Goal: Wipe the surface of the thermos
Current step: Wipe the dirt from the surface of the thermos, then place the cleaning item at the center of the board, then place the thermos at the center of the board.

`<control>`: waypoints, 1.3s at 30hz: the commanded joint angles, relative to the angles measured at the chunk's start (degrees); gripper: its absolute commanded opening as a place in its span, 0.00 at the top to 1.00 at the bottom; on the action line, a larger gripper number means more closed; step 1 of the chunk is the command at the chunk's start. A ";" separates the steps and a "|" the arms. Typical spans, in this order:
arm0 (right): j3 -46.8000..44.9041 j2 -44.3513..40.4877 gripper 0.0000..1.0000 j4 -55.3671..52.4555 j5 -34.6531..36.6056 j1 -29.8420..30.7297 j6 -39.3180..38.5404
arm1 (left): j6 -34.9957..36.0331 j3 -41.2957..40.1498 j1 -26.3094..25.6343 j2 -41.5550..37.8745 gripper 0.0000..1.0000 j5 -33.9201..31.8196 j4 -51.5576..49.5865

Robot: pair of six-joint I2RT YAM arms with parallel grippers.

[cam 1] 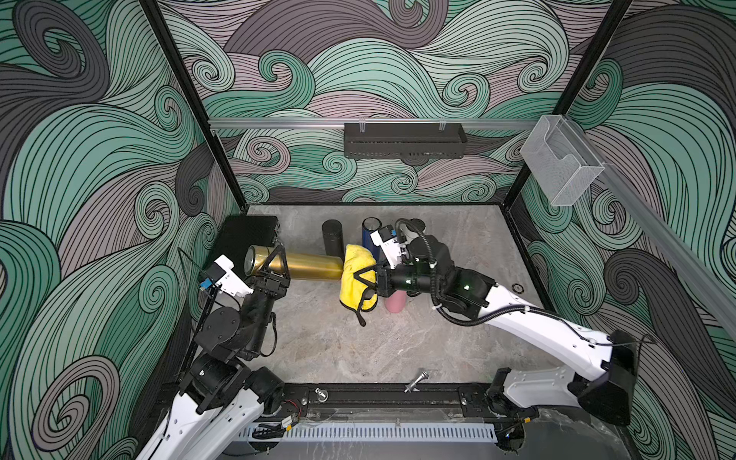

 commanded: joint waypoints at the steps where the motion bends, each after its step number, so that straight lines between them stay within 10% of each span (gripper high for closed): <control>1: 0.83 -10.29 1.00 -11.50 11.59 -0.23 -3.37 | 4.74 6.43 0.44 3.78 1.00 0.07 -5.94; 8: -1.64 -22.31 1.00 -27.36 24.58 -13.61 -4.25 | 10.33 15.97 0.37 13.50 1.00 1.46 -19.12; 25: -24.13 -12.35 1.00 -9.93 12.21 -42.04 -1.54 | 18.66 15.32 1.29 27.28 1.00 -2.28 -16.26; 39: -22.55 11.78 0.97 4.16 12.64 -44.33 -1.27 | 20.97 18.31 15.92 43.30 1.00 -0.11 -6.90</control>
